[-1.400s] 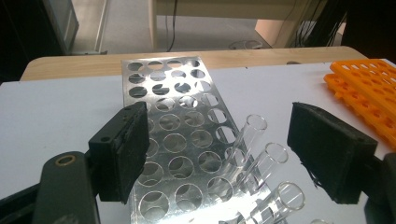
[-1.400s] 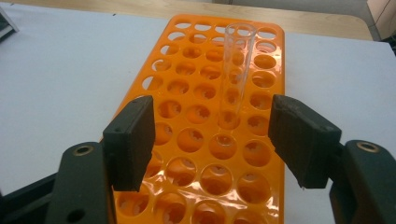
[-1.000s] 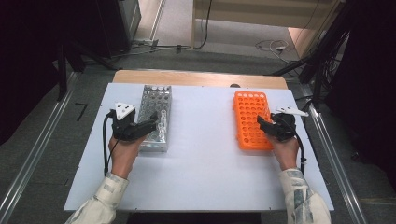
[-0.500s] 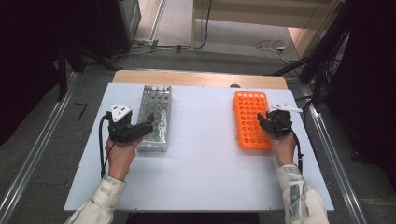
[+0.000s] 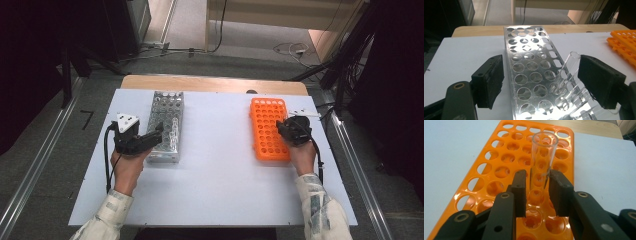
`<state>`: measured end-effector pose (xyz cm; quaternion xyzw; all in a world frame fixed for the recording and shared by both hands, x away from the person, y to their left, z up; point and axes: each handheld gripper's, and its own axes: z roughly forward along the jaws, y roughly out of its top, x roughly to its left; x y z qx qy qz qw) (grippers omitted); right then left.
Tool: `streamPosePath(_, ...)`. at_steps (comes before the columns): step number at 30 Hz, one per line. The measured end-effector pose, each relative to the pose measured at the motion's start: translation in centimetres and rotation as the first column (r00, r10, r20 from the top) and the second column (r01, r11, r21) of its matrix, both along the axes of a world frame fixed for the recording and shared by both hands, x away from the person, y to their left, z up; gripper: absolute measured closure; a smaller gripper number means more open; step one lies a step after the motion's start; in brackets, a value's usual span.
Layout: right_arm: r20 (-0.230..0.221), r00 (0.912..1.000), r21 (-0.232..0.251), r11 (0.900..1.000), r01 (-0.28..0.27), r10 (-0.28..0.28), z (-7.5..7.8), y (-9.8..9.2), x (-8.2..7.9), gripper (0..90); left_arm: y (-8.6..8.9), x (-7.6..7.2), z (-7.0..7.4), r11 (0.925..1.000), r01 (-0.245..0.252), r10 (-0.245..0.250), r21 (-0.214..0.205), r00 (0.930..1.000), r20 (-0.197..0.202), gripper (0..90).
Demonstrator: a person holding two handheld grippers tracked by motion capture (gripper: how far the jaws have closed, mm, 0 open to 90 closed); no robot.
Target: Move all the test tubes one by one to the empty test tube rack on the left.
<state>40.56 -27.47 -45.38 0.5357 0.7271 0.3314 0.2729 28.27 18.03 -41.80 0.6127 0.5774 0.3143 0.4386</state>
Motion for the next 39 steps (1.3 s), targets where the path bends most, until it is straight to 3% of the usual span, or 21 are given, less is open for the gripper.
streamPosePath(13, -0.015, 0.9999, -0.014, 0.9999, 0.003, -0.003, 0.01, 0.2, 0.25, 72.6, 0.18, -0.34, 0.0, 1.0, -0.007, 0.007, 0.0, 1.0, 0.0, 20.7)
streamPosePath(39, 0.027, 0.9996, 0.03, 0.9995, 0.006, -0.006, 0.97, -0.28, -0.55, 73.5, -0.17, -0.12, 0.1, 1.0, 0.007, -0.007, -0.003, 0.9999, 0.008, 21.1)
